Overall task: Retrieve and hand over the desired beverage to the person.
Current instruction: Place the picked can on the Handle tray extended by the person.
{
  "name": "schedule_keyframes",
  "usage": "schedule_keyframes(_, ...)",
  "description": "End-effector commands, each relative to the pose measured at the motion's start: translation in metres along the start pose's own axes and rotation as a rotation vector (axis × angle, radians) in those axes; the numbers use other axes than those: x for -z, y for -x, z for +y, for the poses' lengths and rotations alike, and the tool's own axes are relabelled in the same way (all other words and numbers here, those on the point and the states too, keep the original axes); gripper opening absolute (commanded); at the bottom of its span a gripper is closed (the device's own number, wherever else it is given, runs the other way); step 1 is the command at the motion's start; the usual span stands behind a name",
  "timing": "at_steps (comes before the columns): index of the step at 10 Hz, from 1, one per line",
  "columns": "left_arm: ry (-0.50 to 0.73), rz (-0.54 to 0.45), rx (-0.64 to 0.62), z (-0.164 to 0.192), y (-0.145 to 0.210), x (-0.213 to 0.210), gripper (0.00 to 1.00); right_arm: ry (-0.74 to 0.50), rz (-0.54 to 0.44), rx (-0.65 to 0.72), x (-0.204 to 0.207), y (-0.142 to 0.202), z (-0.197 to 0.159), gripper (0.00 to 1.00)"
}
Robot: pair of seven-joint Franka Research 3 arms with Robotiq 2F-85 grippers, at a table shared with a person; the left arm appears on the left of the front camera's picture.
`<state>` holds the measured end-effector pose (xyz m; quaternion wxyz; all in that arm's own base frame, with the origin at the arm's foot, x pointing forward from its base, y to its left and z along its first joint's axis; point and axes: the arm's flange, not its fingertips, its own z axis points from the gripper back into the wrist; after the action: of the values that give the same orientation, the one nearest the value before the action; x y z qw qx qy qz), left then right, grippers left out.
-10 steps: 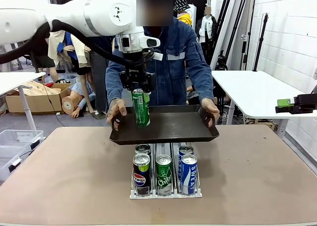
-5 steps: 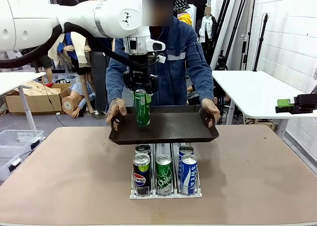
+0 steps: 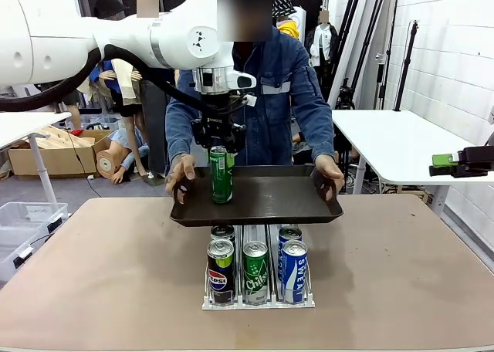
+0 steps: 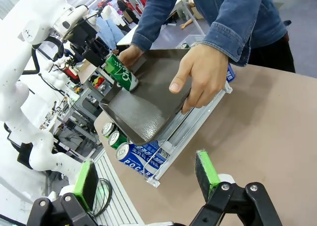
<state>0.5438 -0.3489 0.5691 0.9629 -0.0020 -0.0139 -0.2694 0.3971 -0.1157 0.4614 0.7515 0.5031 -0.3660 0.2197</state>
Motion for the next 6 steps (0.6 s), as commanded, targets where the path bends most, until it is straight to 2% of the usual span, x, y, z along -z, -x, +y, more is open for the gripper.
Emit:
schedule_keyframes(1,0.017,-0.019,-0.003,0.0019,0.0039,0.0009,0.16,-0.004,0.005,0.003,-0.0009,0.0005,0.0009,1.00)
schedule_keyframes(5,0.024,-0.004,-0.004,0.0026,0.0024,0.0037,0.16,-0.004,0.005,0.003,-0.0009,0.0005,0.0009,1.00)
schedule_keyframes(6,0.027,-0.006,-0.007,0.0031,0.0026,0.0029,0.28,-0.004,0.005,0.003,-0.0009,0.0005,0.0009,1.00)
